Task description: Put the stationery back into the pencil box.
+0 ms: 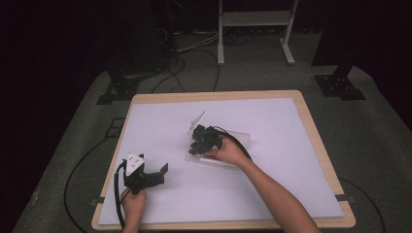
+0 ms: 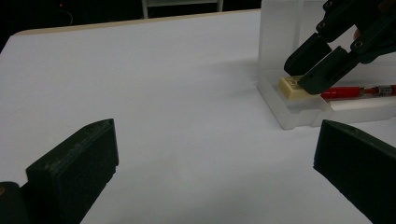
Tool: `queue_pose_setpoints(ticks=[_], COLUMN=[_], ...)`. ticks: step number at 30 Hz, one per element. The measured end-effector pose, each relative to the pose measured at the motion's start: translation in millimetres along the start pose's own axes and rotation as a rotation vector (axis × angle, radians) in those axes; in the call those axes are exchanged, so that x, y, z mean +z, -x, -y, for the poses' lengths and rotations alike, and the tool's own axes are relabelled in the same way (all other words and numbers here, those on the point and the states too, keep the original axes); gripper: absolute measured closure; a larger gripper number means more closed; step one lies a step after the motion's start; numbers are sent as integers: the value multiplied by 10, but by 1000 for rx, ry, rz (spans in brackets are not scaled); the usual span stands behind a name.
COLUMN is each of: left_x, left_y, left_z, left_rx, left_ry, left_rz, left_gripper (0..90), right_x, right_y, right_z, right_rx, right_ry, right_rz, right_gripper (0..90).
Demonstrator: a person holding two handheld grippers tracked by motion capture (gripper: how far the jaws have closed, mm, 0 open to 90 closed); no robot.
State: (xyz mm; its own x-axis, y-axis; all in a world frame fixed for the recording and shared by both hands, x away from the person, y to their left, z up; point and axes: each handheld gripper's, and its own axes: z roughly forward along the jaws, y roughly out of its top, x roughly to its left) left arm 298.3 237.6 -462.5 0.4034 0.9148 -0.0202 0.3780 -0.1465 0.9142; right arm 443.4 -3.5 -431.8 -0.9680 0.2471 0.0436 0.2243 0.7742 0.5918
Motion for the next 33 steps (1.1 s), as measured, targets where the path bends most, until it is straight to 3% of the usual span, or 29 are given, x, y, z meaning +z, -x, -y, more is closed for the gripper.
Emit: queue_pose_setpoints(ticks=[12,33], left_x=[-5,-5], left_y=[-5,-5], left_z=[-1,1], left_rx=[-3,4], left_ry=[-3,-4], left_rz=[1,4], left_gripper=[0,0], right_x=[38,-250], right_y=[14,-9], right_z=[-5,97], right_rx=[6,11], right_ry=[-11,31], right_rz=[-10,-27], right_gripper=[655,633])
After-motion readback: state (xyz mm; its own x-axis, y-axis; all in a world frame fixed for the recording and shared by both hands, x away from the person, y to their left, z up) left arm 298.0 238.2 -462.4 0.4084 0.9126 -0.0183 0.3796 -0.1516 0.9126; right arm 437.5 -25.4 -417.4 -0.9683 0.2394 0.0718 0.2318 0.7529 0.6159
